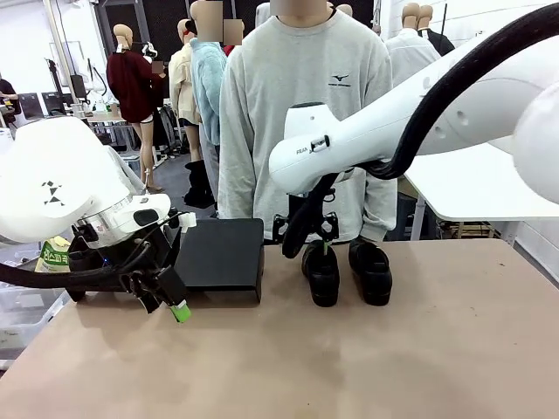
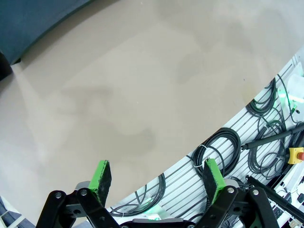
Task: Organize the shoes by placing them on the stand.
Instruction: Pick up one Shoe and place it in the middle of the table.
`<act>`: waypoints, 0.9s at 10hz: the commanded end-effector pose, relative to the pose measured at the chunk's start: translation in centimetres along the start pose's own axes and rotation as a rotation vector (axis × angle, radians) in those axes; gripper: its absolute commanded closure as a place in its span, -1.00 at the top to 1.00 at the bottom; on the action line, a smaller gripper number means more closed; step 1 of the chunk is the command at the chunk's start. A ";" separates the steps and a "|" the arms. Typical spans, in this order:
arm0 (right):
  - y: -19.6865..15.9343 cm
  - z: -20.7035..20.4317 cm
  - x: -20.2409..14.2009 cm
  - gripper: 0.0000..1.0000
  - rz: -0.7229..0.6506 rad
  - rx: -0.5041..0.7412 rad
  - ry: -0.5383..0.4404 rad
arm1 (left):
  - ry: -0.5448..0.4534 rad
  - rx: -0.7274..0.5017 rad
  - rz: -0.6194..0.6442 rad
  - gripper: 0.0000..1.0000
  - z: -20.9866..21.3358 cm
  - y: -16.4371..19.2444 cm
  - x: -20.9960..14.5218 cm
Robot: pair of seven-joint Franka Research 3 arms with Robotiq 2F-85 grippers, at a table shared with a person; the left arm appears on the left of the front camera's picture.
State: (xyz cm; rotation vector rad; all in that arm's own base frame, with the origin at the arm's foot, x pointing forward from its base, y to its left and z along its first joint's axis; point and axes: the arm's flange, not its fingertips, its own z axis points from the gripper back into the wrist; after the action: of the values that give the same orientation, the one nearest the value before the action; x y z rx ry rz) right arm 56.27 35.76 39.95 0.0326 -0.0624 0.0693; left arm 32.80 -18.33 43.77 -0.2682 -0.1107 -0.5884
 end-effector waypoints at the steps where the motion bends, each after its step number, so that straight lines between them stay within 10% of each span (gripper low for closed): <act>1: 0.8 -1.3 2.0 1.00 -0.001 -0.054 0.008 | -0.011 -0.013 0.000 1.00 -0.1 0.1 0.1; 8: 1.2 -4.7 3.2 1.00 -0.025 -0.040 0.147 | -0.011 -0.013 0.000 1.00 -0.1 0.1 0.1; 9: 1.3 -4.7 3.4 0.77 -0.016 -0.040 0.137 | -0.011 -0.013 0.000 1.00 -0.1 0.1 0.1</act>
State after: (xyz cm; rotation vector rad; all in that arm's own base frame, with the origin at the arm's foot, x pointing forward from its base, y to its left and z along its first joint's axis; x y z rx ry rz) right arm 59.23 37.04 35.33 -0.0237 0.0615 0.0537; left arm 32.80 -18.33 43.76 -0.2681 -0.1103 -0.5884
